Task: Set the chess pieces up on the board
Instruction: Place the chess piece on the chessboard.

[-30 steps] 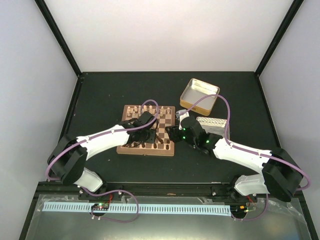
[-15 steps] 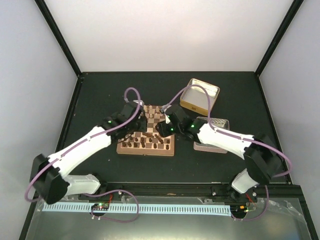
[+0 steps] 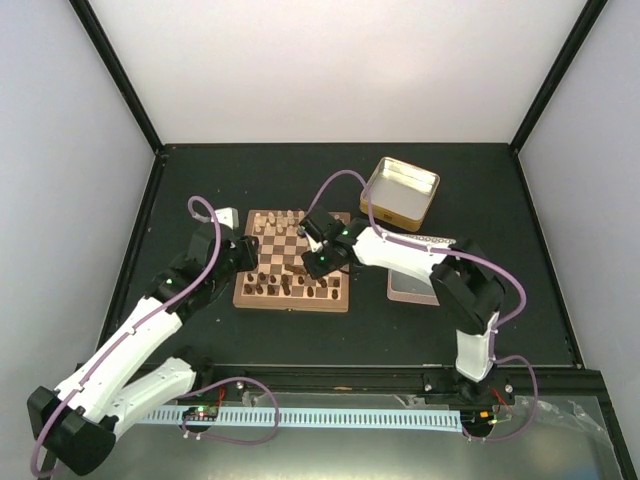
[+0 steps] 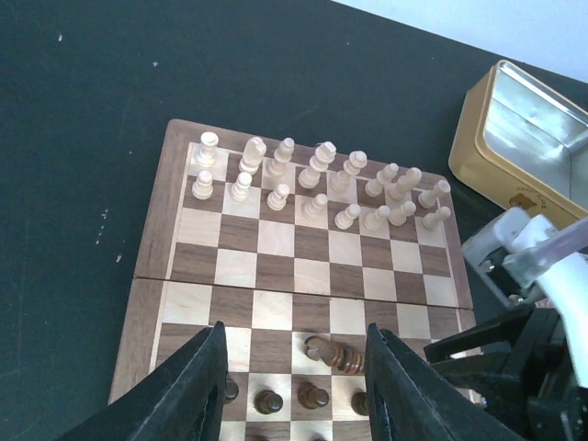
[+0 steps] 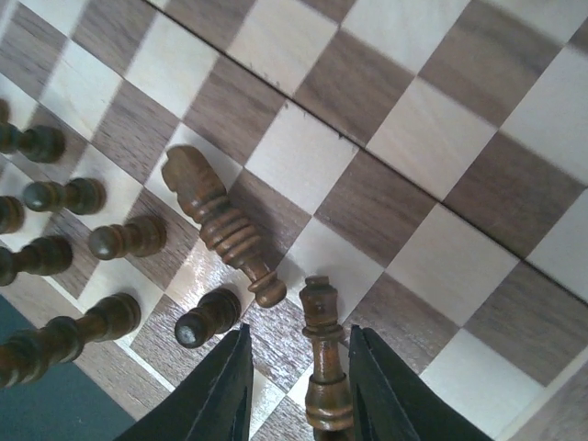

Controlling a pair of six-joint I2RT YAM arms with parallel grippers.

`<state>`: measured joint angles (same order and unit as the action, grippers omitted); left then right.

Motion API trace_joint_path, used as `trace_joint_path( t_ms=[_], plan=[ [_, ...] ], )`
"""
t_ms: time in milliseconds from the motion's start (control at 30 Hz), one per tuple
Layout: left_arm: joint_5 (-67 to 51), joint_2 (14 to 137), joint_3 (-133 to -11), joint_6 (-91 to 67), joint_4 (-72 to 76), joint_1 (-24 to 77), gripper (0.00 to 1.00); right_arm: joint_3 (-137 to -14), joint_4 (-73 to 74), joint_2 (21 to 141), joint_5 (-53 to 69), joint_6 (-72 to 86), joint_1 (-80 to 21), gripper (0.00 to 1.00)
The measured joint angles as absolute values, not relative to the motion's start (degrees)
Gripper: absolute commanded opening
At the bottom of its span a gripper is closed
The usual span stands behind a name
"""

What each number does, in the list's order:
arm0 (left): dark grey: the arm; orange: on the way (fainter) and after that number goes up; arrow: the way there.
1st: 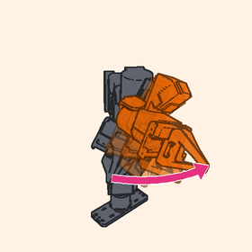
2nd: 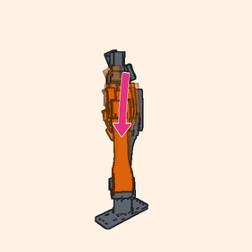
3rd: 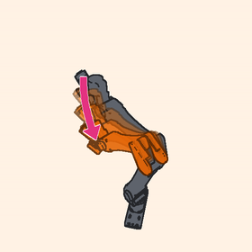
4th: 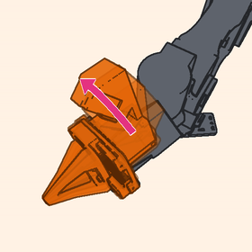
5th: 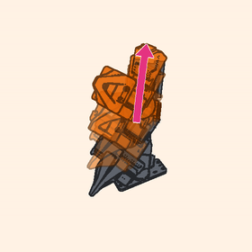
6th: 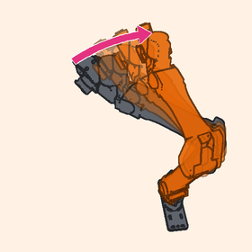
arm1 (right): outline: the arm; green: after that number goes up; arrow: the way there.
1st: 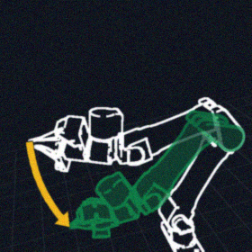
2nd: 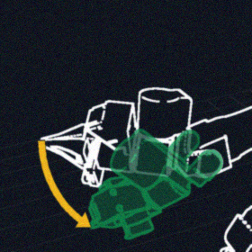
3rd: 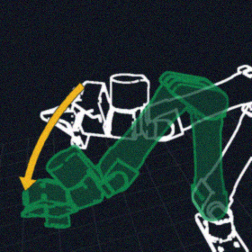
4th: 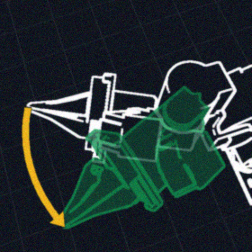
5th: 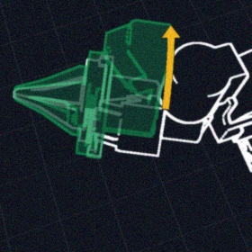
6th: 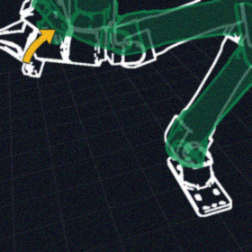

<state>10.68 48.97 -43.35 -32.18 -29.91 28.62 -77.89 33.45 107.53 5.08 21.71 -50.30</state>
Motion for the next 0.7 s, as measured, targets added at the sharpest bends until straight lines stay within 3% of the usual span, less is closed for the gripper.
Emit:
trace_joint_path(
  t_ms=[700],
  plan=[
    [7.33,48.31,-41.71,-32.16,-29.1,26.02,0.43,-86.78,44.64,116.44,0.25,19.0,-51.68,0.09]
  ],
)
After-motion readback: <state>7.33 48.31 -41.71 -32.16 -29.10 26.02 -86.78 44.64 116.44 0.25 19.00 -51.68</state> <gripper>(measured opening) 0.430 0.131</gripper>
